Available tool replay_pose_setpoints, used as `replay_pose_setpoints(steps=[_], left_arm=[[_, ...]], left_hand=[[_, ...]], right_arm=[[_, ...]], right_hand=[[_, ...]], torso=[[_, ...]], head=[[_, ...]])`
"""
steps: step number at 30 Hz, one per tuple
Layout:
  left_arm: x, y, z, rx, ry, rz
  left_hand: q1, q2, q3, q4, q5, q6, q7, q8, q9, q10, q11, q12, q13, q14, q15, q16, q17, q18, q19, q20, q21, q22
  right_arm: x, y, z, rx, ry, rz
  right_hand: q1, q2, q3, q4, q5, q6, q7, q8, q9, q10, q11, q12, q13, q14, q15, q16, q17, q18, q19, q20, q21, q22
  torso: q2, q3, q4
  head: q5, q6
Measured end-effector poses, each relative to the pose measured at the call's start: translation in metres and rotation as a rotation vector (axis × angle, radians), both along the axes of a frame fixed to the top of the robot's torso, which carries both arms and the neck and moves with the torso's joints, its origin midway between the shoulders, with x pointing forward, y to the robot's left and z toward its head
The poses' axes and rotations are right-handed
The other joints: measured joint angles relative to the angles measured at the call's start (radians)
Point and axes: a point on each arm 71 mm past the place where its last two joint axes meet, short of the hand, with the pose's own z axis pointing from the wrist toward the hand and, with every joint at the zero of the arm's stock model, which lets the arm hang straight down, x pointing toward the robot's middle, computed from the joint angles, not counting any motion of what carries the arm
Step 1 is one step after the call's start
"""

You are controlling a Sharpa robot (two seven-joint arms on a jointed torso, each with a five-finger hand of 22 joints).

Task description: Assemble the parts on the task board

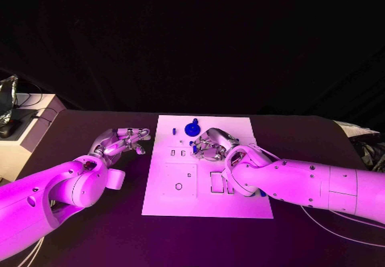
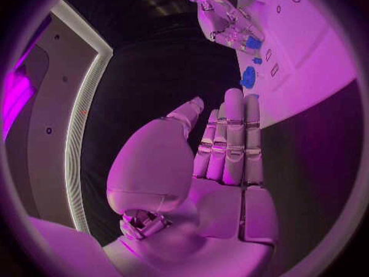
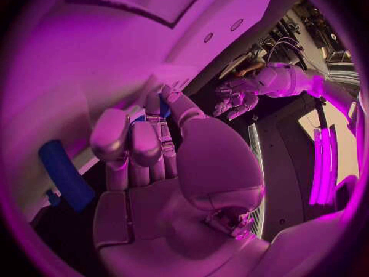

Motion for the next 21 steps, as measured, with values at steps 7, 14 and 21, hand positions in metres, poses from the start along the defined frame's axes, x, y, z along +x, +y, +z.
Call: replay_pose_setpoints(steps=[7, 14, 21], left_arm=[[-0.0001, 0.0001, -0.0006, 0.0, 0.002, 0.0], [-0.0003, 0.0001, -0.001, 0.0, 0.003, -0.001], [-0.0003, 0.0001, -0.0014, 0.0, 0.004, -0.001]], left_hand=[[0.0, 0.0, 0.0, 0.0, 0.0, 0.0, 0.0, 0.0, 0.0, 0.0, 0.0, 0.0, 0.0, 0.0, 0.0, 0.0, 0.0, 0.0, 0.0, 0.0, 0.0, 0.0], [0.0, 0.0, 0.0, 0.0, 0.0, 0.0, 0.0, 0.0, 0.0, 0.0, 0.0, 0.0, 0.0, 0.0, 0.0, 0.0, 0.0, 0.0, 0.0, 0.0, 0.0, 0.0], [0.0, 0.0, 0.0, 0.0, 0.0, 0.0, 0.0, 0.0, 0.0, 0.0, 0.0, 0.0, 0.0, 0.0, 0.0, 0.0, 0.0, 0.0, 0.0, 0.0, 0.0, 0.0]], right_arm=[[-0.0003, 0.0, -0.0005, -0.005, 0.004, -0.005], [-0.0004, 0.0, -0.0006, -0.01, 0.005, -0.008], [-0.0004, 0.0001, -0.0006, -0.013, 0.006, -0.01]], right_hand=[[0.0, 0.0, 0.0, 0.0, 0.0, 0.0, -0.007, 0.0, 0.0, -0.051, 0.011, 0.146, 0.159, 0.0, -0.004, 0.0, 0.0, 0.0, 0.001, -0.001, 0.012, 0.0], [0.001, 0.001, 0.0, 0.0, 0.0, -0.003, -0.01, 0.0, 0.0, -0.078, 0.012, 0.205, 0.246, 0.0, -0.004, 0.004, 0.0, 0.0, 0.001, -0.001, 0.019, 0.001], [0.001, 0.001, 0.0, 0.0, 0.0, -0.004, -0.011, 0.0, 0.0, -0.083, 0.011, 0.205, 0.249, 0.0, -0.004, 0.004, 0.0, 0.0, 0.001, -0.001, 0.019, 0.001]], torso=[[0.0, 0.0001, 0.0], [0.0, 0.0001, -0.0002], [0.0, 0.0001, -0.0006]], head=[[0.001, -0.001], [0.001, -0.001], [0.001, -0.001]])
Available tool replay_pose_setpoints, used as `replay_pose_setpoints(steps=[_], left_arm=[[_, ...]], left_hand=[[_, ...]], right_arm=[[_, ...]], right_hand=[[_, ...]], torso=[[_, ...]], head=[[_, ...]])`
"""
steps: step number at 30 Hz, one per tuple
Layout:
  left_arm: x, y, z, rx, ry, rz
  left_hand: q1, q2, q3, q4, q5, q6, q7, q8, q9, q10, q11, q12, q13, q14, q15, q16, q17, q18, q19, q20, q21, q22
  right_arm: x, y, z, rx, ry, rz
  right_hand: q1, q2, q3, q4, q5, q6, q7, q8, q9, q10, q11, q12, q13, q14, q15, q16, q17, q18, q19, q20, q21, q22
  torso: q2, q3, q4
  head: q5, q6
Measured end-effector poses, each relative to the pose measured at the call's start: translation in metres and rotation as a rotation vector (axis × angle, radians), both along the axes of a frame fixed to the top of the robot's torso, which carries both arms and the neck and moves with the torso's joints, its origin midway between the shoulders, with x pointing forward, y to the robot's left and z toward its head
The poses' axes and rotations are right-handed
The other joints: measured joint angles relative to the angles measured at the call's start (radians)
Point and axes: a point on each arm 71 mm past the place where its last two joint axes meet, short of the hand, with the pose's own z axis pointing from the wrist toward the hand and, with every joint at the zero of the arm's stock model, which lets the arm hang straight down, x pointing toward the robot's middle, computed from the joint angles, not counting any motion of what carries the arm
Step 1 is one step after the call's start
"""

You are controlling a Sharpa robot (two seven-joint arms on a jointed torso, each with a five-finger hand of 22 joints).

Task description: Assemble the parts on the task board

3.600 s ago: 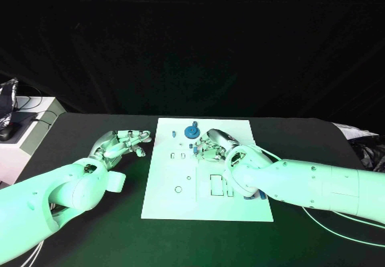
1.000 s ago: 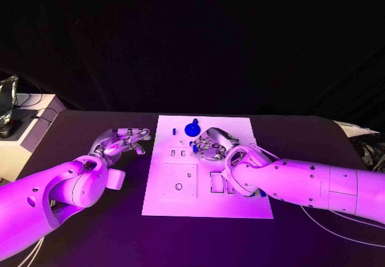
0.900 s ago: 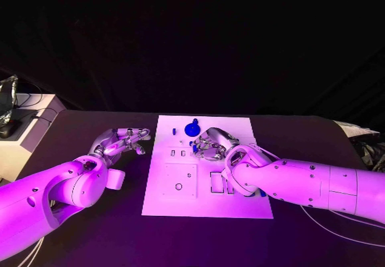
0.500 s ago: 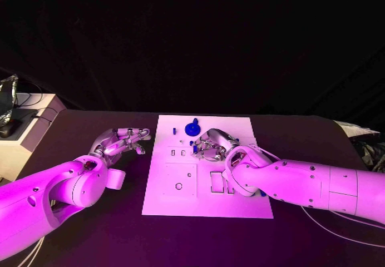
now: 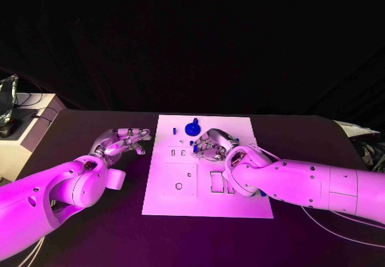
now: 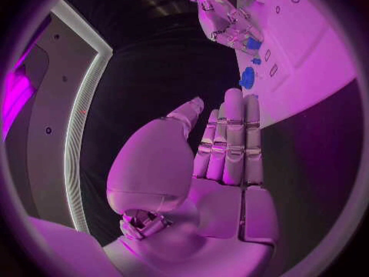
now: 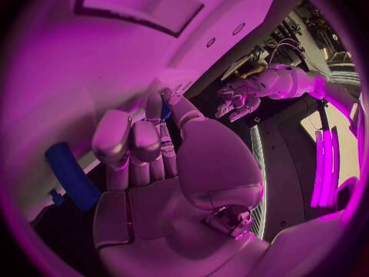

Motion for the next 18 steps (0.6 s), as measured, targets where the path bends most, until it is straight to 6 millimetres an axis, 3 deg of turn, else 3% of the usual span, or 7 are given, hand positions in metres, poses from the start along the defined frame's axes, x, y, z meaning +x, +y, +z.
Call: replay_pose_setpoints(steps=[5, 9, 18], left_arm=[[0.0, 0.0, -0.0002, 0.0, 0.0, 0.0], [-0.0001, 0.0, -0.0003, 0.0, 0.001, 0.0], [-0.0001, 0.0, -0.0004, 0.0, 0.002, 0.0]], left_hand=[[0.0, 0.0, 0.0, 0.0, 0.0, 0.0, 0.0, 0.0, 0.0, 0.0, 0.0, 0.0, 0.0, 0.0, 0.0, 0.0, 0.0, 0.0, 0.0, 0.0, 0.0, 0.0], [0.0, 0.0, 0.0, 0.0, 0.0, 0.0, 0.0, 0.0, 0.0, 0.0, 0.0, 0.0, 0.0, 0.0, 0.0, 0.002, 0.0, 0.0, 0.0, 0.0, 0.001, 0.0], [0.0, 0.0, -0.002, -0.002, 0.0, -0.004, 0.004, 0.0, 0.0, -0.002, 0.002, 0.0, 0.0, 0.0, 0.0, 0.006, 0.0, 0.0, 0.0, 0.0, 0.005, 0.0]], right_arm=[[0.0001, 0.0, 0.0, -0.002, 0.001, 0.0], [0.0002, 0.0, -0.0001, -0.004, 0.002, 0.001], [0.0005, 0.0, 0.0001, -0.006, 0.004, 0.002]], right_hand=[[0.0, 0.0, -0.003, 0.003, 0.0, -0.003, -0.001, 0.0, 0.0, -0.007, -0.003, 0.0, 0.001, 0.0, 0.0, 0.001, 0.001, 0.0, 0.0, 0.0, 0.004, 0.0], [0.0, 0.0, -0.013, 0.007, 0.0, -0.015, 0.011, 0.0, 0.0, -0.01, -0.007, 0.0, 0.003, 0.0, 0.0, 0.004, 0.005, 0.0, 0.0, 0.0, 0.004, 0.0], [0.001, -0.017, -0.038, 0.023, 0.0, -0.032, 0.017, 0.0, 0.0, -0.017, -0.011, 0.0, 0.006, 0.0, 0.0, 0.004, 0.006, 0.0, 0.0, 0.0, 0.004, 0.0]], torso=[[0.0, 0.0, 0.0], [0.0, -0.0001, 0.0], [0.0, 0.0005, -0.0003]], head=[[0.0, -0.001], [0.0, -0.002], [-0.002, -0.003]])
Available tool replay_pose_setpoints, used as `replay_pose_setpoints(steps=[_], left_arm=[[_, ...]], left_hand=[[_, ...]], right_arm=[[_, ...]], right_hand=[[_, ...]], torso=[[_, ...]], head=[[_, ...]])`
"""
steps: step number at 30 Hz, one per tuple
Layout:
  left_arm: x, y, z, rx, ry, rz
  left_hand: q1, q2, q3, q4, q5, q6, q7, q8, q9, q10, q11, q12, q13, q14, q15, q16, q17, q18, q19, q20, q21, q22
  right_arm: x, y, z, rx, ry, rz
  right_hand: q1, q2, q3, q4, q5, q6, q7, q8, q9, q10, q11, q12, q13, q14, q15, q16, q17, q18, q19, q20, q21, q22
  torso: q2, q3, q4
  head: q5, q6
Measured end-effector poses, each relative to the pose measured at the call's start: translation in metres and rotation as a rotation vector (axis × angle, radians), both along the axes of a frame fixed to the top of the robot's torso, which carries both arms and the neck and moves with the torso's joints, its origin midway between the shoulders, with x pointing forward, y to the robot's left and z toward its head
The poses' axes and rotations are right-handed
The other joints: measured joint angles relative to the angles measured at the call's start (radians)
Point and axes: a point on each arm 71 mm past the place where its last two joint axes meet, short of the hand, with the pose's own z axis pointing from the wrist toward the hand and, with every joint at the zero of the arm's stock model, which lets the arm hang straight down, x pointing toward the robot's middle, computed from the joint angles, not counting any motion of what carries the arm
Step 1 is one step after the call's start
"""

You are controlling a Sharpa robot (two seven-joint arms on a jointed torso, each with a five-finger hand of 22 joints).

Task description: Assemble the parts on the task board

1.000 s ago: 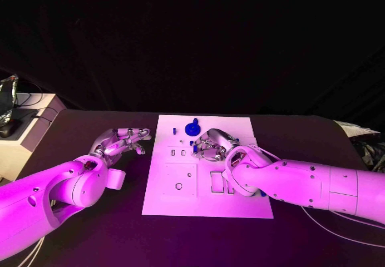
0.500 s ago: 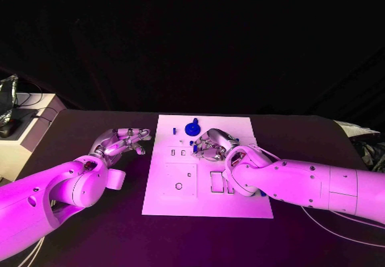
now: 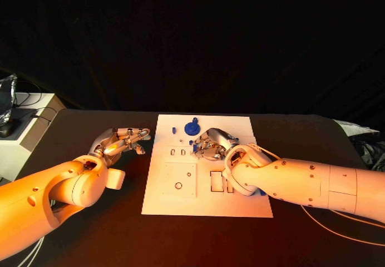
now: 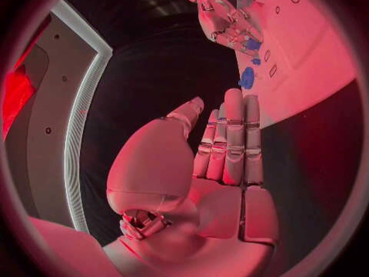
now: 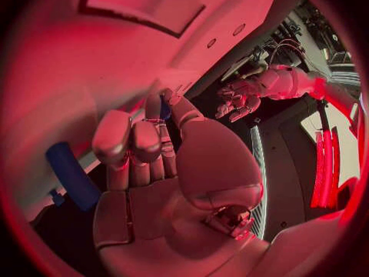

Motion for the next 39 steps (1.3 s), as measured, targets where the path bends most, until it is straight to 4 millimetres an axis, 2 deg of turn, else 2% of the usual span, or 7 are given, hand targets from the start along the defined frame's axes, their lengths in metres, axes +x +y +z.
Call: replay_pose_setpoints(steps=[20, 25, 32, 35, 39], left_arm=[[-0.0001, 0.0003, -0.0003, 0.001, 0.002, 0.0], [-0.0001, 0.0005, -0.0003, 0.001, 0.003, -0.001], [-0.0001, 0.0006, -0.0004, 0.001, 0.003, -0.001], [0.0, 0.0007, -0.0005, 0.001, 0.004, -0.001], [0.0001, 0.0012, -0.0006, 0.002, 0.004, 0.0]], left_hand=[[0.0, 0.0, -0.001, -0.001, 0.0, 0.0, 0.0, 0.0, 0.0, -0.002, 0.002, 0.0, 0.0, 0.0, 0.0, 0.0, 0.0, 0.0, 0.0, 0.0, 0.0, 0.0], [0.0, 0.0, -0.001, -0.001, 0.0, 0.0, 0.0, 0.0, 0.0, -0.002, 0.002, 0.0, 0.0, 0.0, 0.0, 0.0, 0.0, 0.0, 0.0, 0.0, 0.0, 0.0], [0.0, 0.0, -0.001, -0.001, 0.0, -0.009, 0.002, 0.0, 0.0, -0.002, 0.002, 0.0, 0.0, 0.0, 0.0, 0.0, 0.0, 0.0, 0.0, 0.0, 0.0, -0.002], [0.0, 0.0, -0.001, -0.001, 0.0, -0.009, 0.002, 0.0, 0.0, -0.002, 0.001, 0.0, 0.0, 0.0, 0.0, 0.0, 0.0, 0.0, 0.0, 0.0, 0.0, -0.001], [0.0, 0.0, -0.001, -0.001, 0.0, -0.009, 0.002, 0.0, 0.0, -0.001, 0.001, 0.0, 0.0, 0.0, 0.0, 0.0, 0.0, 0.0, 0.0, 0.0, 0.0, -0.001]], right_arm=[[-0.0001, 0.0003, 0.0002, 0.0, -0.001, 0.001], [-0.0002, 0.0, 0.0002, 0.0, -0.001, 0.001], [-0.0005, -0.0004, 0.0, 0.002, -0.001, 0.001], [-0.0008, -0.0009, 0.0001, 0.003, -0.001, 0.0], [-0.0014, -0.0013, -0.0001, 0.005, -0.001, 0.0]], right_hand=[[0.012, -0.012, -0.034, 0.021, 0.0, -0.039, 0.007, 0.0, 0.0, -0.005, 0.002, 0.0, 0.0, 0.003, 0.003, 0.0, 0.002, 0.0, 0.0, 0.0, 0.0, 0.0], [0.021, -0.021, -0.056, 0.041, 0.0, -0.045, 0.004, 0.0, 0.0, -0.007, 0.004, 0.0, -0.002, 0.003, 0.003, -0.008, 0.003, 0.0, 0.0, 0.0, 0.0, 0.0], [0.027, -0.028, -0.083, 0.061, 0.004, -0.069, 0.006, 0.0, 0.0, -0.005, 0.009, 0.0, -0.003, 0.002, 0.01, -0.008, 0.008, -0.001, 0.004, 0.004, 0.0, 0.0], [0.034, -0.04, -0.099, 0.078, 0.012, -0.07, 0.007, 0.0, 0.0, -0.005, 0.009, 0.0, -0.003, 0.002, 0.01, -0.008, 0.011, -0.001, 0.004, 0.004, 0.0, 0.0], [0.038, -0.044, -0.103, 0.082, 0.012, -0.072, 0.009, 0.0, 0.0, -0.005, 0.009, 0.0, -0.003, 0.002, 0.01, -0.008, 0.011, -0.001, 0.003, 0.004, 0.0, 0.0]], torso=[[0.0, 0.0002, 0.0002], [0.0, 0.0002, 0.0001], [0.0, 0.0002, -0.0002], [0.0, 0.0002, 0.0], [0.0, 0.0002, 0.0002]], head=[[-0.001, -0.004], [-0.002, -0.004], [-0.003, -0.004], [-0.003, -0.005], [-0.003, -0.005]])
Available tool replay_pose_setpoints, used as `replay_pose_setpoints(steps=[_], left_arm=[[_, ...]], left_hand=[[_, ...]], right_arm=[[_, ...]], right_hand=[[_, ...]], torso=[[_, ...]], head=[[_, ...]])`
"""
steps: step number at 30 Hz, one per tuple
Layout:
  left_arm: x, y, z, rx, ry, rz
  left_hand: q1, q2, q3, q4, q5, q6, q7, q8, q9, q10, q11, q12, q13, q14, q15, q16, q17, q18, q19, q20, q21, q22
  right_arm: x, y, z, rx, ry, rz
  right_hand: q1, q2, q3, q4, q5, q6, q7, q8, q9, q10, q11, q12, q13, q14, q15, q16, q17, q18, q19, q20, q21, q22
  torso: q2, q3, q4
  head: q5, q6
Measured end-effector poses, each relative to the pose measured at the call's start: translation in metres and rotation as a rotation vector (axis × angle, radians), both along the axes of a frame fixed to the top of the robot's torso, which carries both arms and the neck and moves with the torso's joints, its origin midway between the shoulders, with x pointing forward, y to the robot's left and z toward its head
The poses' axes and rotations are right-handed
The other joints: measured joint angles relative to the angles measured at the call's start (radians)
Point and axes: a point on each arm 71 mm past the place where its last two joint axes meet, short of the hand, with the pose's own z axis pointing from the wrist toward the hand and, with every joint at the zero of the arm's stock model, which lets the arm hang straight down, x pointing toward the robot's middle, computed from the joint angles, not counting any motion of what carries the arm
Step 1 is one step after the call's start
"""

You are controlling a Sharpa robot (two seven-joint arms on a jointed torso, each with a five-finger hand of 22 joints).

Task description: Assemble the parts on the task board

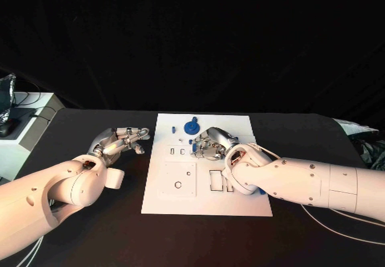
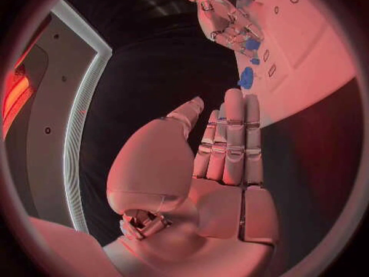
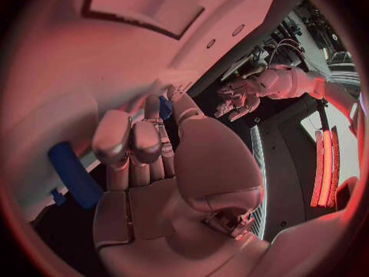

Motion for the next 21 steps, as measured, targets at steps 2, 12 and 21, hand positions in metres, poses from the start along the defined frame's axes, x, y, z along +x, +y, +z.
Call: replay_pose_setpoints(steps=[2, 12, 21], left_arm=[[0.0001, 0.0003, -0.0001, 0.0, 0.0, 0.001], [0.0002, 0.0009, -0.0003, 0.001, 0.001, 0.002], [0.0003, 0.0012, -0.0005, 0.002, 0.002, 0.002]], left_hand=[[0.0, 0.0, 0.0, 0.0, 0.0, 0.0, 0.0, 0.0, 0.0, 0.0, 0.0, 0.0, 0.0, 0.0, 0.0, 0.0, 0.0, 0.0, 0.0, 0.0, 0.0, 0.0], [0.0, 0.0, -0.003, -0.003, 0.0, 0.0, 0.0, 0.0, 0.0, -0.007, 0.0, 0.0, 0.0, 0.0, 0.0, 0.0, 0.0, 0.0, 0.0, 0.0, 0.0, 0.0], [0.0, 0.0, -0.003, -0.003, 0.0, 0.0, 0.0, 0.0, 0.0, -0.007, 0.0, 0.0, 0.0, 0.0, 0.0, 0.0, 0.0, 0.0, 0.0, 0.0, 0.0, -0.001]], right_arm=[[-0.0003, -0.0002, 0.0, 0.001, 0.0, 0.0], [-0.0016, -0.0018, -0.0006, 0.009, -0.003, -0.004], [-0.0008, -0.0057, -0.0001, 0.039, -0.019, -0.023]], right_hand=[[0.0, 0.0, -0.003, 0.003, 0.002, 0.0, 0.0, 0.0, 0.0, 0.0, 0.0, 0.0, 0.0, 0.0, 0.0, 0.0, 0.002, 0.0, 0.0, 0.0, 0.0, 0.0], [0.0, 0.0, -0.004, 0.004, 0.013, 0.0, 0.0, 0.0, 0.0, 0.0, 0.0, 0.0, -0.001, 0.0, 0.0, 0.0, 0.005, 0.0, -0.001, 0.001, 0.006, 0.0], [-0.011, -0.018, -0.016, 0.032, 0.017, -0.03, -0.014, 0.0, -0.001, -0.006, 0.006, 0.003, -0.008, 0.0, 0.0, -0.006, 0.004, 0.0, -0.001, 0.001, 0.012, 0.0]], torso=[[0.0, 0.0, 0.0003], [-0.001, -0.0002, 0.0004], [-0.001, -0.0001, 0.0001]], head=[[0.001, 0.0], [0.002, 0.0], [0.002, 0.003]])
